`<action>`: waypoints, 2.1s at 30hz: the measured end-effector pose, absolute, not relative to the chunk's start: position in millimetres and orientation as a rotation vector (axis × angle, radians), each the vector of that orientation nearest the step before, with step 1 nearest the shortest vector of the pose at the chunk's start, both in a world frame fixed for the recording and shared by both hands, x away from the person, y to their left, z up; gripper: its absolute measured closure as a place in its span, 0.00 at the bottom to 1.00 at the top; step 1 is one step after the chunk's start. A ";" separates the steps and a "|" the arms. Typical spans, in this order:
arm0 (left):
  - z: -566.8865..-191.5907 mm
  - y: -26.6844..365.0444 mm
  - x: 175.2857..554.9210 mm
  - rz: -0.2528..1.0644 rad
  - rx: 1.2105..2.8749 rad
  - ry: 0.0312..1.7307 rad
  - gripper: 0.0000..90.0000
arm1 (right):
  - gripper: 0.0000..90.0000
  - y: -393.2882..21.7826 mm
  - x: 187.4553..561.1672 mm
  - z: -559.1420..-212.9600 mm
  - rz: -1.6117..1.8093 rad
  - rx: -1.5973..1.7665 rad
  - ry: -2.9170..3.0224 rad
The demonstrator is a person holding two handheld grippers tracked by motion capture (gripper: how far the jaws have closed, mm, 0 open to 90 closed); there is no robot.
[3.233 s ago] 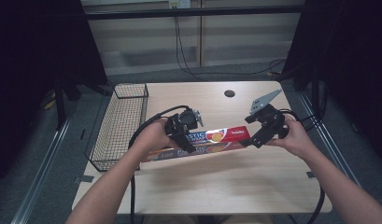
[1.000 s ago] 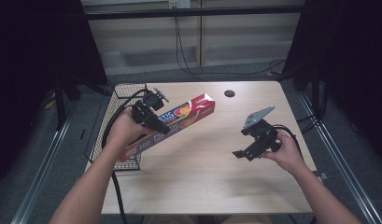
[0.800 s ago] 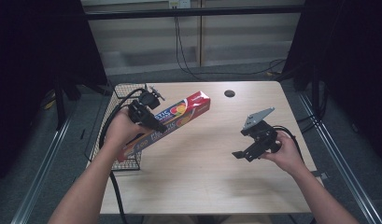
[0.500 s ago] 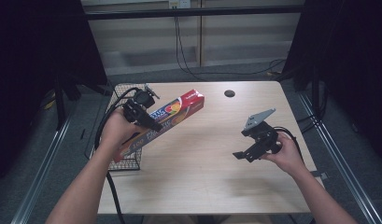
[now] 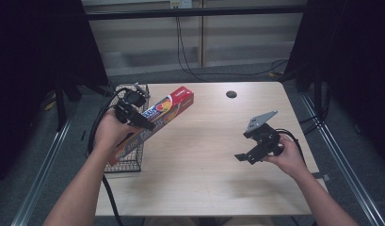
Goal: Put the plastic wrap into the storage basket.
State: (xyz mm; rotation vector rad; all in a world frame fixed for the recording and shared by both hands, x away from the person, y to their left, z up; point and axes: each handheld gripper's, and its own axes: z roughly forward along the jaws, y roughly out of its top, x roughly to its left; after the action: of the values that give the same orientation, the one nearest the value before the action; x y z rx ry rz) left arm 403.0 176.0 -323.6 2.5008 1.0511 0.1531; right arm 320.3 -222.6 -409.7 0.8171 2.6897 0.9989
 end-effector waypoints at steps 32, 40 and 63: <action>-326.4 209.5 413.3 0.233 2.369 1.383 0.49 | 0.07 -219.6 321.4 -414.1 0.962 0.797 2.694; -326.0 217.0 415.1 0.260 2.313 1.470 0.49 | 0.07 -221.4 321.1 -412.8 0.996 0.788 2.692; -332.4 230.2 412.8 0.330 2.155 1.749 0.49 | 0.07 -224.6 317.5 -415.5 0.981 0.814 2.687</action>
State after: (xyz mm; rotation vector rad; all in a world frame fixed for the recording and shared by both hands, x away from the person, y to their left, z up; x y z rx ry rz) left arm 412.8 230.2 -332.4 2.1547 1.7489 0.3299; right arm 317.5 -224.6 -415.5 0.8145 2.6871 0.9809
